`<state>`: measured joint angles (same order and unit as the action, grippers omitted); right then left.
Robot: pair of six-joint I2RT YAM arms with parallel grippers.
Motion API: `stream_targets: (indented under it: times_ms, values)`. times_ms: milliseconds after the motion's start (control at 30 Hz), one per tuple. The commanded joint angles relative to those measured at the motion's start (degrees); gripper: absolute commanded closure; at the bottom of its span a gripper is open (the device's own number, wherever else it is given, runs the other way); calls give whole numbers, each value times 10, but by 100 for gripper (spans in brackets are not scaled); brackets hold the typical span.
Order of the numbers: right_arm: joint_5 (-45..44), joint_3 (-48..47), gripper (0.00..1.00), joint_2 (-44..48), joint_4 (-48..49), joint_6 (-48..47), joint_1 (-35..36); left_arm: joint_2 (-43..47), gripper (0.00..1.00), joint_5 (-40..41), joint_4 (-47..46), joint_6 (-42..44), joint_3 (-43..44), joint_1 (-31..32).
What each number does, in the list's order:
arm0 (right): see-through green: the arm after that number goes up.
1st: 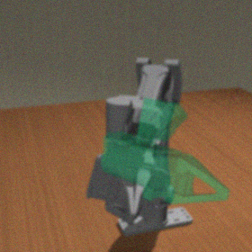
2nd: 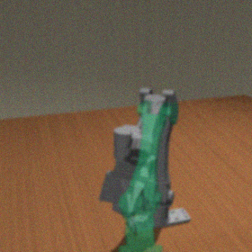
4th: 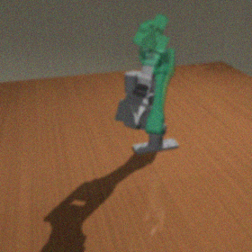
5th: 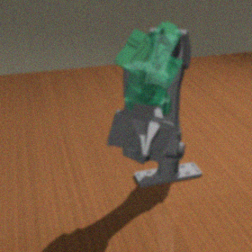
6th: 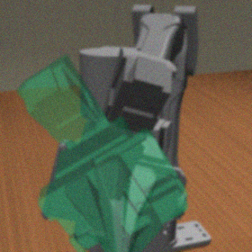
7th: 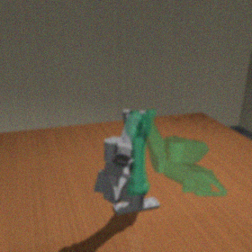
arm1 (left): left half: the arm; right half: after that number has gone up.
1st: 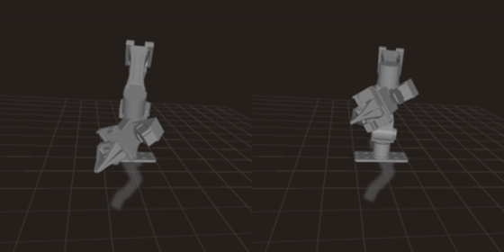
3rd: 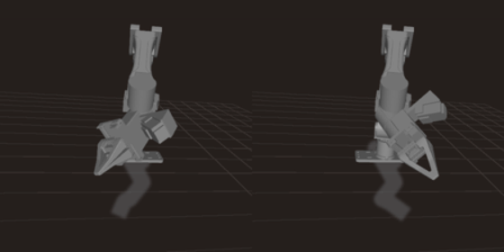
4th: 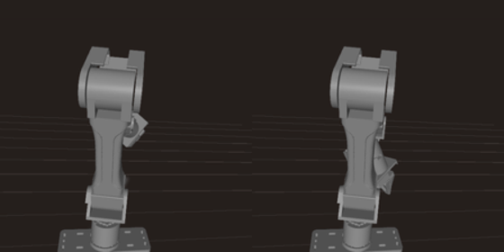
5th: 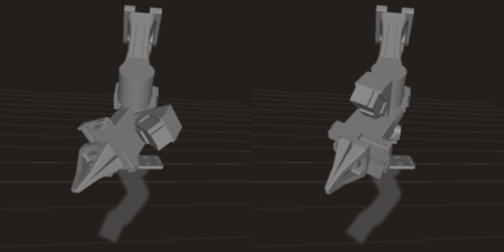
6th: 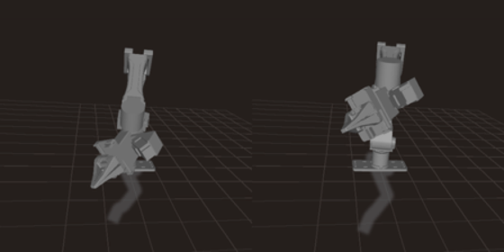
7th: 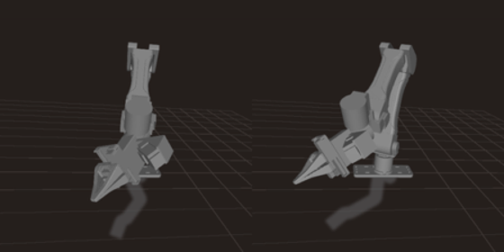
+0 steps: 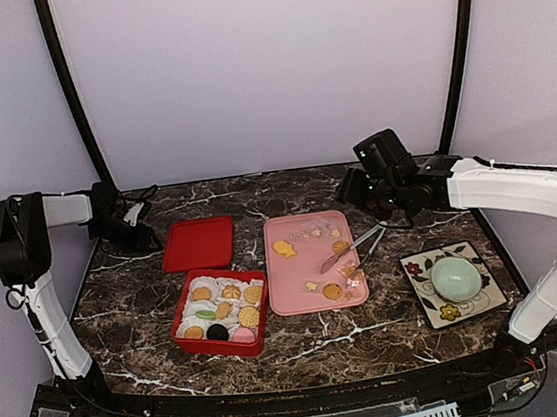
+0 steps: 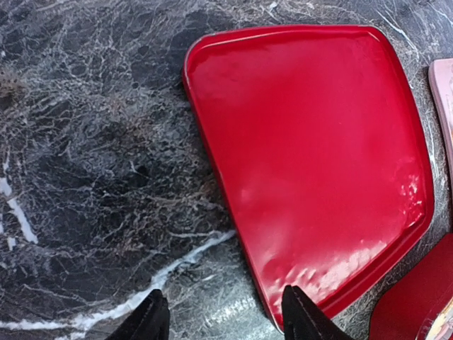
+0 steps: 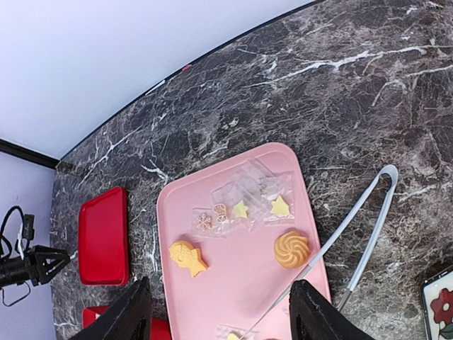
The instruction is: Pack the cookies
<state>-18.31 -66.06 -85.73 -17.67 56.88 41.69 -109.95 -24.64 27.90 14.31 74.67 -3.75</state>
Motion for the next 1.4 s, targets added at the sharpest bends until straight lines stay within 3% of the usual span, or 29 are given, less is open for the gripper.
stream_targets:
  times_ms: [0,333,767,1100,1367]
  values:
    - [-77,-41,34,-20,-27,-45,41,-14,43,-20,23,-15,17,3]
    - [-107,-80,40,-40,-44,-59,69,-65,47,1,32,-15,43,41]
    - [-85,-99,44,-52,-21,-98,87,-77,100,71,59,-24,109,58]
    - [29,-154,43,-102,46,-139,98,-8,100,87,93,-41,181,77]
    - [93,-183,37,-147,123,-152,150,61,100,51,141,-79,232,94]
